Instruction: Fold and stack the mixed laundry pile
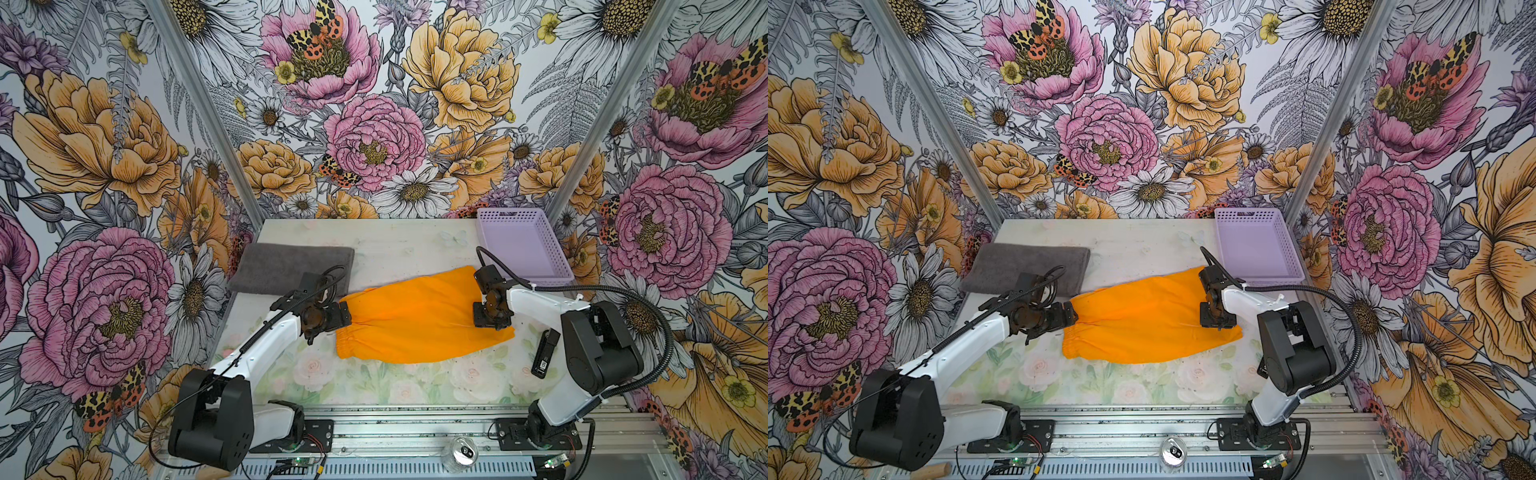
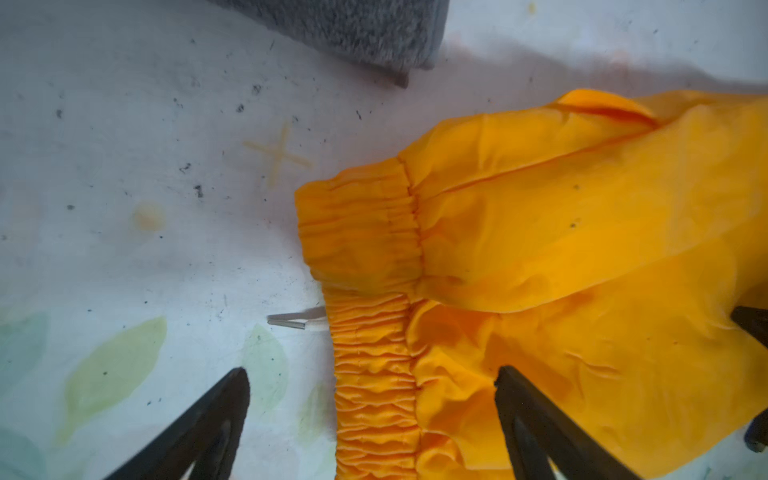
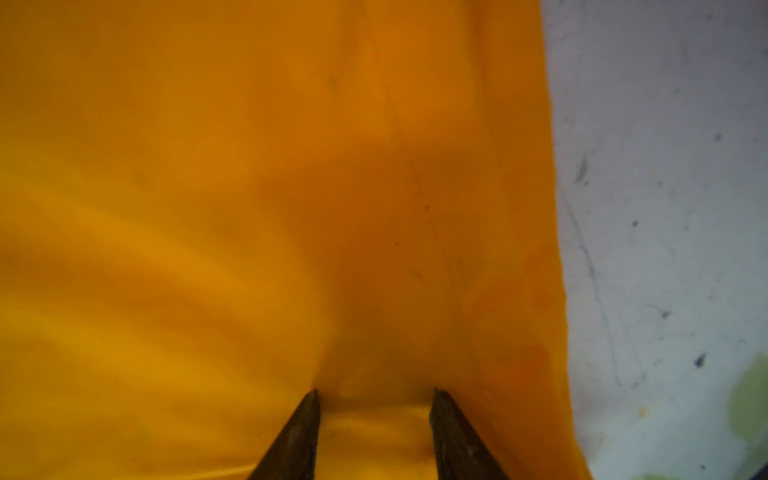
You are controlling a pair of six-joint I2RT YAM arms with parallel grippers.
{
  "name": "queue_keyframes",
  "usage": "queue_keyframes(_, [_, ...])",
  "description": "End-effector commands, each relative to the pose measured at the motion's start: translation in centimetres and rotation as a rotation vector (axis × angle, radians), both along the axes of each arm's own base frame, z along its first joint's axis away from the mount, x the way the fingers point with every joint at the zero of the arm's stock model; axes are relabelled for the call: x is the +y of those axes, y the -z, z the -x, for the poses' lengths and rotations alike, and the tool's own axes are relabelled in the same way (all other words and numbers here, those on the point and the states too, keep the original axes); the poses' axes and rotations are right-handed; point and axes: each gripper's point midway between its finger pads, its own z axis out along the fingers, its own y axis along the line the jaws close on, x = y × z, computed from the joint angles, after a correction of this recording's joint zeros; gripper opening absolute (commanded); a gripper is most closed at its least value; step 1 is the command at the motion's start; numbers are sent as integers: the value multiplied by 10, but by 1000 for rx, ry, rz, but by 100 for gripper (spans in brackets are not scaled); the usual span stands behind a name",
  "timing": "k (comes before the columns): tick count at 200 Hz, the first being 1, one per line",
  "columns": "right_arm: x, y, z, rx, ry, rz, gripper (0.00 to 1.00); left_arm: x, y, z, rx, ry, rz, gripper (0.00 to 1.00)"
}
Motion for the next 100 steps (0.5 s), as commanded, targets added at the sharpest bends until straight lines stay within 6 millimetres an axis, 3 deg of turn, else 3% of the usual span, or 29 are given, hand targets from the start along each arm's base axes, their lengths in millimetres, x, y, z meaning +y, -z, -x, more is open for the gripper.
queue_keyframes(1, [-3, -18, -10, -55, 1, 18, 47, -8, 11, 4, -1, 32, 25, 90])
queue_keyframes(100, [-2, -17, -13, -55, -15, 20, 47, -44, 33, -25, 4, 137, -45, 80])
